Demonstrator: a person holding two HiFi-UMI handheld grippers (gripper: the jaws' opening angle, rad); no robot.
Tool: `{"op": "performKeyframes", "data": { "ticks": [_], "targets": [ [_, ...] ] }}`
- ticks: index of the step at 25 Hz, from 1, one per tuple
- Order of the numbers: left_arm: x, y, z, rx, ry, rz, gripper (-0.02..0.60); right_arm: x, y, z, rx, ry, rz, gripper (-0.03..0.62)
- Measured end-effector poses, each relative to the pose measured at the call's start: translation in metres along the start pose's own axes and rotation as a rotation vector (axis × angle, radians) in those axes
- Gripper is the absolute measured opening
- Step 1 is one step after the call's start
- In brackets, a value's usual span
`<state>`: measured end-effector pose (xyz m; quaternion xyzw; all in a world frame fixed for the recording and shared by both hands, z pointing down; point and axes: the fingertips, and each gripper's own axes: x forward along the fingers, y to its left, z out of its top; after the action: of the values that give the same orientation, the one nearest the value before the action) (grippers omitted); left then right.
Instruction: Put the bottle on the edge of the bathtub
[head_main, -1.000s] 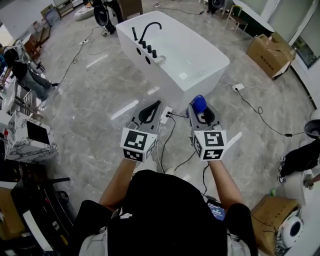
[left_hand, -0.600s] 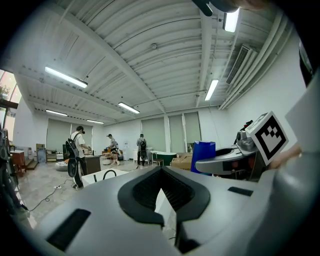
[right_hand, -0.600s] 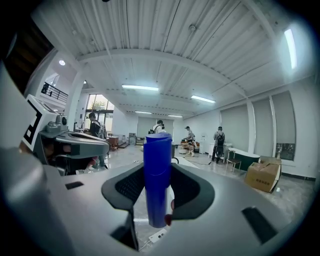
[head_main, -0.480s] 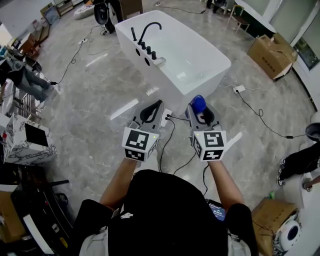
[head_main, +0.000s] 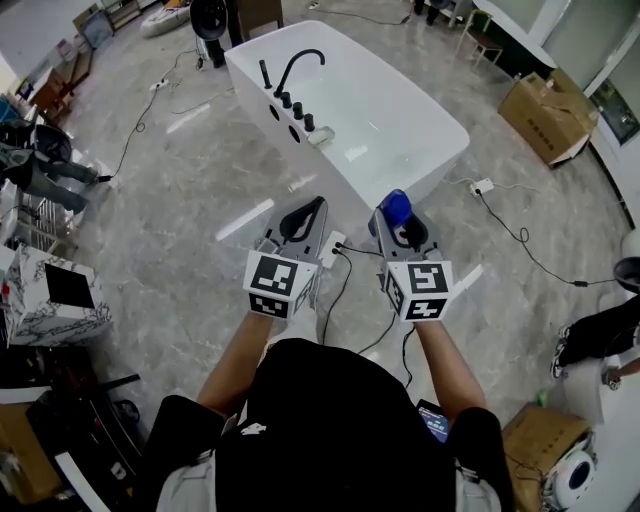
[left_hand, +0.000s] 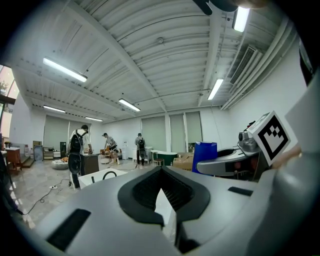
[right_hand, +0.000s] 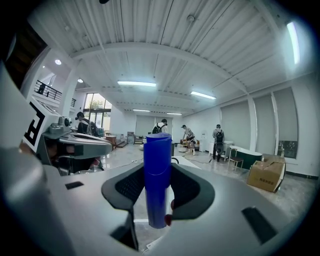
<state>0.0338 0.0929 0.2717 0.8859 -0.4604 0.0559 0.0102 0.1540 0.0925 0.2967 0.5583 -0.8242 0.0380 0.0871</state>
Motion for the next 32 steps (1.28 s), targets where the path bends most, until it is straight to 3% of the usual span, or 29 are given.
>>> {"op": "performKeyframes", "data": {
  "ticks": [9, 19, 32],
  "targets": [
    [0.072, 0.096, 0.007, -0.001, 0.019, -0.014, 0.011, 0.111, 0.002, 0.017, 0.016, 0.04, 0.001, 0.164],
    [0.121, 0.183, -0.009, 0.006, 0.061, -0.06, 0.011, 0.213, 0.012, 0.021, 0.039, 0.054, -0.02, 0.164],
    [0.159, 0.234, -0.042, -0.035, 0.119, -0.078, 0.011, 0.282, 0.017, 0.007, 0.045, 0.113, 0.005, 0.164]
  ]
}}
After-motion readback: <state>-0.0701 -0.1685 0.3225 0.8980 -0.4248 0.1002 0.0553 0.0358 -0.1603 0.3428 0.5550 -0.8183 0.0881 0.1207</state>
